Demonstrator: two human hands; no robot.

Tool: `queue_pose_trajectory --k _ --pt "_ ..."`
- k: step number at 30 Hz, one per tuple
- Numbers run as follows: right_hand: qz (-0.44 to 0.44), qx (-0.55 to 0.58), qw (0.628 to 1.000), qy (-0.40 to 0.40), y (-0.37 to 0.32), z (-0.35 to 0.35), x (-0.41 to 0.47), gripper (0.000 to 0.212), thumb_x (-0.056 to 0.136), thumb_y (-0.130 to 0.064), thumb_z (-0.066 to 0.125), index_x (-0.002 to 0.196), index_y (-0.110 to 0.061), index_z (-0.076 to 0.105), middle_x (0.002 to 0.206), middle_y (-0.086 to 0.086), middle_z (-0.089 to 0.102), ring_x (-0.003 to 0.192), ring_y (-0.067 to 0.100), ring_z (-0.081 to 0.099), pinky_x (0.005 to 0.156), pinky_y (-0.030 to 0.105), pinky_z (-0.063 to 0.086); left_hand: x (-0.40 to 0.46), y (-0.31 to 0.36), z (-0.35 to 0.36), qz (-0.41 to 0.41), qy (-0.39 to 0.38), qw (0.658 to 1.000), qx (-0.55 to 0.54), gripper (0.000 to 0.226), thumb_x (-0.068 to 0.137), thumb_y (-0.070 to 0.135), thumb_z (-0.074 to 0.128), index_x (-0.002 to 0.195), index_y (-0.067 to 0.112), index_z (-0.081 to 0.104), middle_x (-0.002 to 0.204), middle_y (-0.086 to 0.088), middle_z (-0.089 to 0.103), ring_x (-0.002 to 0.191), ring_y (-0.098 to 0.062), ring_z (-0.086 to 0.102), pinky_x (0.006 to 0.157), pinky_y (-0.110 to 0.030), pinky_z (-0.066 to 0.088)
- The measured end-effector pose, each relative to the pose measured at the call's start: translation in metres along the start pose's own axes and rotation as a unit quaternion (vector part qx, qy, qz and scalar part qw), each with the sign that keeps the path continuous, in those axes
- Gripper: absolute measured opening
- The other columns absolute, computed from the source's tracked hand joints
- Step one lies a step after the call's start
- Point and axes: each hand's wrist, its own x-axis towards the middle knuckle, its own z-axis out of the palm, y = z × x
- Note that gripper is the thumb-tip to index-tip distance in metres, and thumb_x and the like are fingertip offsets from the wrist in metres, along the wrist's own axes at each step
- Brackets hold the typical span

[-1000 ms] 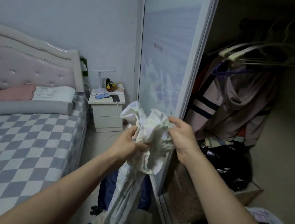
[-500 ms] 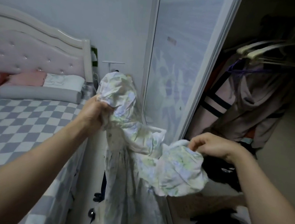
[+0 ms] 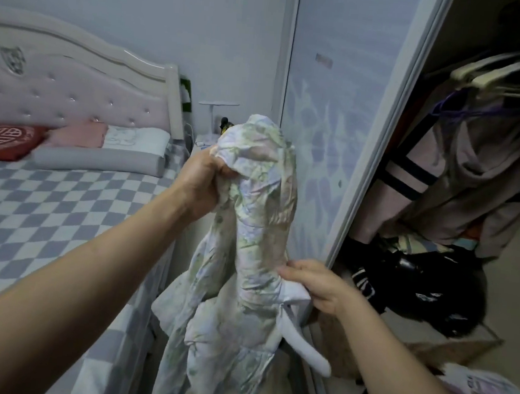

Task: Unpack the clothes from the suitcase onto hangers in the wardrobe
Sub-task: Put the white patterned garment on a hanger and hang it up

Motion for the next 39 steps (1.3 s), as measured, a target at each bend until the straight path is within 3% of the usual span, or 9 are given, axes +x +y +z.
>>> queue_pose_trajectory --k 4,7,14,21,24,29,31,36,39 --pt "-0.066 0.117 0.987 0.084 -0.037 0.014 -0.002 0.014 0.087 0.004 0.054 0.076 -0.002 0.061 0.054 0.002 0.067 0.048 0.011 0.063 0.049 0.021 0.051 0.009 -0.005 -0.018 0.053 0.132 0.981 0.133 0.019 0.077 0.004 0.052 0.090 0.014 0.060 0.077 -0.004 0.066 0.070 -0.020 0.060 0.059 -0.026 0.050" --pt "-0.085 0.222 0.961 0.139 -0.069 0.025 -0.007 0.016 0.086 0.007 0.053 0.073 -0.001 0.055 0.044 0.007 0.061 0.038 0.016 0.059 0.038 0.027 0.051 0.007 -0.025 -0.029 0.149 0.297 0.885 0.325 0.032 0.081 0.016 0.051 0.111 0.017 0.038 0.115 -0.012 0.049 0.104 -0.031 0.051 0.088 -0.048 0.047" --pt "-0.142 0.292 0.932 0.163 -0.104 0.046 -0.028 0.019 0.088 0.006 0.053 0.072 -0.003 0.049 0.041 0.009 0.059 0.036 0.018 0.060 0.039 0.032 0.053 -0.050 -0.088 0.029 0.031 -0.010 0.944 0.328 0.035 0.082 0.015 0.063 0.114 0.013 0.048 0.098 0.003 0.056 0.085 -0.007 0.052 0.062 -0.006 0.040" --pt "-0.305 -0.043 0.890 0.336 -0.122 0.014 -0.052 0.022 0.083 -0.010 0.066 0.064 -0.012 0.056 0.057 0.003 0.061 0.051 0.014 0.061 0.067 0.035 0.054 -0.021 -0.080 0.011 -0.025 0.058 0.967 0.247 0.023 0.085 -0.007 0.048 0.068 0.003 0.060 0.069 -0.013 0.057 0.070 -0.023 0.051 0.068 -0.037 0.042" --pt "-0.340 -0.130 0.898 0.248 -0.129 0.012 -0.077 0.012 0.086 -0.016 0.064 0.094 -0.016 0.055 0.096 0.002 0.063 0.086 0.010 0.061 0.081 0.019 0.045 -0.016 -0.074 0.012 -0.040 0.066 0.971 0.227 0.029 0.087 -0.009 0.041 0.070 0.002 0.063 0.073 -0.015 0.064 0.071 -0.026 0.058 0.076 -0.039 0.048" --pt "-0.292 -0.499 0.801 0.156 -0.087 0.041 -0.084 0.082 0.080 -0.022 0.066 0.144 -0.025 0.015 0.145 -0.004 0.032 0.129 0.015 0.036 0.108 0.031 0.029 -0.018 -0.059 0.026 -0.032 0.014 0.978 0.208 0.021 0.075 -0.008 0.048 0.066 0.005 0.062 0.062 -0.007 0.065 0.059 -0.020 0.058 0.058 -0.025 0.049" --pt "-0.290 -0.537 0.746 0.266 -0.085 0.026 -0.073 0.062 0.078 -0.004 0.054 0.133 -0.024 0.036 0.129 0.007 0.051 0.114 0.029 0.051 0.093 0.036 0.040 -0.024 -0.050 0.035 -0.028 -0.005 0.976 0.216 0.028 0.074 -0.011 0.042 0.060 0.008 0.057 0.049 0.000 0.059 0.049 -0.015 0.052 0.048 -0.018 0.041" --pt "-0.246 -0.092 0.864 0.430 -0.099 -0.046 -0.063 0.031 0.071 0.016 0.042 0.075 -0.007 0.062 0.051 0.003 0.054 0.042 0.010 0.052 0.037 0.015 0.035 -0.026 -0.038 0.028 -0.021 -0.062 0.964 0.259 0.022 0.078 -0.003 0.048 0.064 0.014 0.045 0.064 -0.002 0.044 0.060 -0.014 0.040 0.053 -0.024 0.032" --pt "-0.265 -0.134 0.823 0.484 -0.101 -0.057 -0.071 0.031 0.074 0.010 0.042 0.082 -0.013 0.060 0.057 -0.004 0.054 0.060 0.019 0.056 0.053 0.021 0.041 -0.028 -0.039 0.025 0.006 -0.066 0.959 0.277 0.023 0.084 -0.005 0.046 0.069 0.013 0.046 0.065 0.000 0.046 0.058 -0.009 0.041 0.048 -0.014 0.035"
